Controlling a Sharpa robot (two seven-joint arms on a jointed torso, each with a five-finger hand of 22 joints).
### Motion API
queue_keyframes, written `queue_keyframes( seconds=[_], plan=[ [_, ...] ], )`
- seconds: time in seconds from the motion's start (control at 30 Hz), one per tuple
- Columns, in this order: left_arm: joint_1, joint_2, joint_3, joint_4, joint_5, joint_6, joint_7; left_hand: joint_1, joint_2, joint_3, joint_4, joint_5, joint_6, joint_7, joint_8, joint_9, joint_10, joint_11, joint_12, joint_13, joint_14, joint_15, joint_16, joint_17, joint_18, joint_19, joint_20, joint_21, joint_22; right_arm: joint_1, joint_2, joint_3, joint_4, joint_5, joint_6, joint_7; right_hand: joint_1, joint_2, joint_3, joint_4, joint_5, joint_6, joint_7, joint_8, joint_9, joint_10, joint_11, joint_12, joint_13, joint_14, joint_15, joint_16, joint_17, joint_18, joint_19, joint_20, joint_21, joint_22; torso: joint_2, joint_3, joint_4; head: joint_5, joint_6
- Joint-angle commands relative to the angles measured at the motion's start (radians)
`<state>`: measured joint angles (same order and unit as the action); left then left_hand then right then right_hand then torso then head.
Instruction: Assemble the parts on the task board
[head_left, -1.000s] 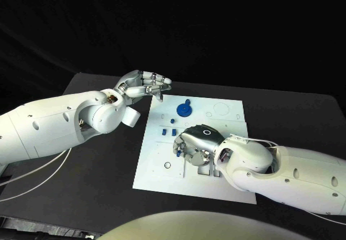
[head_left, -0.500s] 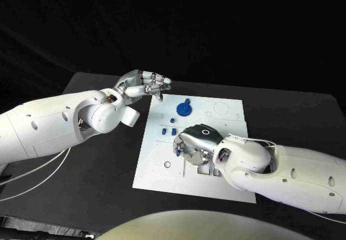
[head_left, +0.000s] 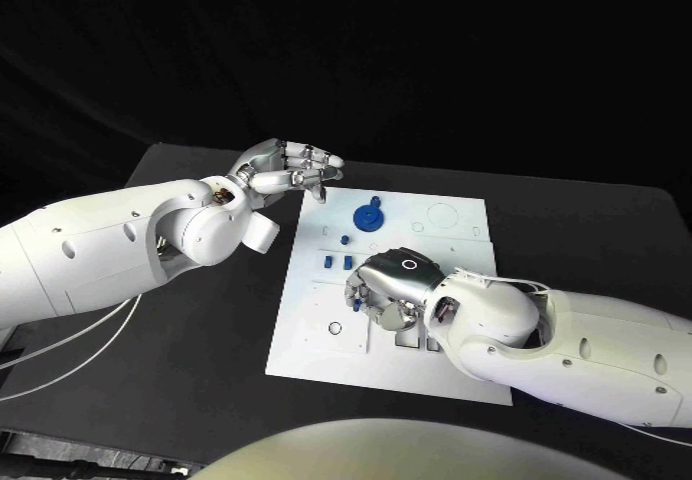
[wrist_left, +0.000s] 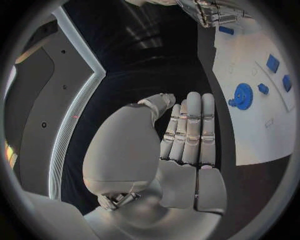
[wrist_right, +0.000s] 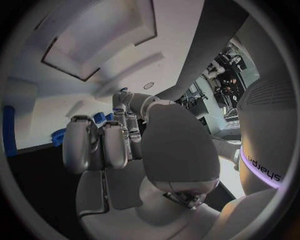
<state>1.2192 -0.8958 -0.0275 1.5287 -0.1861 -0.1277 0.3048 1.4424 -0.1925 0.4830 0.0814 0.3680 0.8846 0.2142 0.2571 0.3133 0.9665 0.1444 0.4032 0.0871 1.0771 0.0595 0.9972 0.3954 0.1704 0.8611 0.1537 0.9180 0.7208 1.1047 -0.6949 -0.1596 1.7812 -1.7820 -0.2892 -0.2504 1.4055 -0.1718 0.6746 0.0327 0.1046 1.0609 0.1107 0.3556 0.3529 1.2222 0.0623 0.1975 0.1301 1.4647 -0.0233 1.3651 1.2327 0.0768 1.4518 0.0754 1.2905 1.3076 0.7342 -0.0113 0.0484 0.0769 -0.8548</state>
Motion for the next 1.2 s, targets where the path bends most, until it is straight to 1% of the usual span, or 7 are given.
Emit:
queue_keyframes(
  seconds=[0.03, 0.2, 0.5, 0.63, 0.73, 1.0, 1.2],
  plan=[
    [0.001, 0.001, 0.001, 0.004, -0.001, 0.019, 0.000, -0.009, -0.002, -0.002, -0.002, 0.003, -0.007, 0.001, -0.003, 0.000, -0.008, -0.002, 0.006, 0.001, -0.009, 0.002, 0.004, -0.002, 0.012, -0.006, 0.000, -0.003, 0.001, -0.003, 0.005, -0.003, 0.000, -0.008, 0.053, 0.007, -0.005, 0.011, 0.003, -0.004, -0.002, 0.001, 0.008, 0.002, 0.002, 0.011, -0.010, -0.002, 0.003, 0.036, -0.002, 0.001, 0.000, -0.018, 0.003, 0.002, -0.001, 0.143, 0.000, 0.0002, -0.0003, 0.002, -0.001],
    [0.001, 0.001, 0.001, 0.004, -0.001, 0.020, -0.001, -0.009, -0.002, -0.002, -0.002, 0.003, -0.008, 0.001, -0.003, 0.000, -0.009, -0.002, 0.007, 0.000, -0.009, 0.002, 0.004, -0.002, 0.012, -0.006, 0.000, -0.003, 0.001, -0.003, 0.007, -0.004, -0.005, 0.008, 0.067, 0.016, -0.044, 0.003, -0.041, -0.001, 0.013, -0.011, 0.012, 0.005, 0.015, 0.004, -0.006, -0.018, 0.008, 0.036, 0.003, 0.001, -0.001, -0.016, -0.001, 0.007, -0.009, 0.142, 0.000, 0.0007, -0.0004, 0.001, -0.002],
    [0.001, 0.001, 0.001, 0.004, -0.005, 0.024, -0.004, -0.007, -0.002, -0.001, -0.005, 0.003, -0.010, 0.002, -0.002, 0.001, -0.013, -0.001, 0.008, 0.000, -0.011, 0.001, 0.004, -0.002, 0.013, -0.007, 0.000, -0.003, 0.001, -0.003, 0.004, -0.005, -0.006, 0.013, 0.039, 0.004, -0.075, -0.012, -0.084, 0.013, 0.026, -0.064, 0.022, -0.029, 0.007, -0.023, 0.006, -0.040, 0.012, 0.035, 0.013, 0.003, 0.001, -0.016, -0.002, 0.015, -0.015, 0.143, 0.000, 0.0007, -0.0006, 0.000, -0.002],
    [0.001, 0.001, 0.001, 0.003, -0.006, 0.026, -0.006, -0.007, -0.002, -0.001, -0.005, 0.003, -0.010, 0.002, -0.002, 0.001, -0.013, -0.001, 0.008, 0.000, -0.011, 0.001, 0.004, -0.002, 0.013, -0.007, 0.000, -0.003, 0.001, -0.003, 0.000, -0.005, -0.006, 0.010, 0.011, -0.005, -0.082, -0.025, -0.091, 0.019, 0.026, -0.105, 0.032, -0.059, -0.005, -0.058, 0.017, -0.054, 0.011, 0.032, 0.022, -0.001, -0.006, -0.014, -0.006, 0.022, -0.025, 0.141, -0.001, 0.0007, -0.0008, 0.000, -0.001],
    [0.001, 0.001, 0.001, 0.003, -0.006, 0.027, -0.007, -0.007, -0.002, -0.001, -0.005, 0.003, -0.010, 0.002, -0.002, 0.001, -0.013, -0.001, 0.008, 0.000, -0.011, 0.001, 0.004, -0.002, 0.013, -0.007, 0.000, -0.003, 0.001, -0.003, -0.005, -0.005, -0.003, 0.009, -0.010, -0.008, -0.084, -0.035, -0.094, 0.022, 0.025, -0.148, 0.032, -0.088, -0.016, -0.091, 0.021, -0.061, 0.009, 0.017, 0.026, -0.029, -0.047, -0.012, -0.012, 0.027, -0.036, 0.138, 0.000, 0.0004, -0.0003, -0.001, 0.001],
    [0.001, 0.000, 0.001, 0.002, -0.006, 0.035, -0.008, -0.008, -0.002, -0.001, -0.006, 0.003, -0.010, 0.002, -0.002, 0.001, -0.015, -0.001, 0.009, 0.000, -0.012, 0.002, 0.004, -0.002, 0.012, -0.008, 0.000, -0.003, 0.002, 0.000, -0.046, -0.004, 0.030, 0.011, -0.050, -0.013, -0.086, -0.042, -0.099, 0.025, 0.025, -0.149, 0.032, -0.092, -0.017, -0.113, 0.027, -0.059, 0.008, 0.010, 0.031, -0.043, -0.067, -0.010, -0.018, 0.031, -0.049, 0.134, -0.001, 0.0006, 0.0000, -0.006, 0.006],
    [0.001, -0.003, 0.000, 0.000, -0.007, 0.037, -0.009, -0.009, -0.002, -0.001, -0.005, 0.002, -0.011, 0.002, -0.001, 0.001, -0.016, 0.000, 0.010, 0.000, -0.013, 0.002, 0.004, -0.003, 0.012, -0.008, 0.001, -0.003, 0.002, 0.025, -0.113, 0.001, 0.078, 0.036, -0.057, -0.026, -0.115, -0.064, -0.130, 0.051, 0.021, -0.149, 0.030, -0.099, -0.018, -0.141, 0.029, -0.046, 0.011, 0.008, 0.033, -0.048, -0.075, -0.007, -0.023, 0.035, -0.064, 0.130, -0.001, 0.0005, -0.0019, -0.010, 0.012]
  ],
)
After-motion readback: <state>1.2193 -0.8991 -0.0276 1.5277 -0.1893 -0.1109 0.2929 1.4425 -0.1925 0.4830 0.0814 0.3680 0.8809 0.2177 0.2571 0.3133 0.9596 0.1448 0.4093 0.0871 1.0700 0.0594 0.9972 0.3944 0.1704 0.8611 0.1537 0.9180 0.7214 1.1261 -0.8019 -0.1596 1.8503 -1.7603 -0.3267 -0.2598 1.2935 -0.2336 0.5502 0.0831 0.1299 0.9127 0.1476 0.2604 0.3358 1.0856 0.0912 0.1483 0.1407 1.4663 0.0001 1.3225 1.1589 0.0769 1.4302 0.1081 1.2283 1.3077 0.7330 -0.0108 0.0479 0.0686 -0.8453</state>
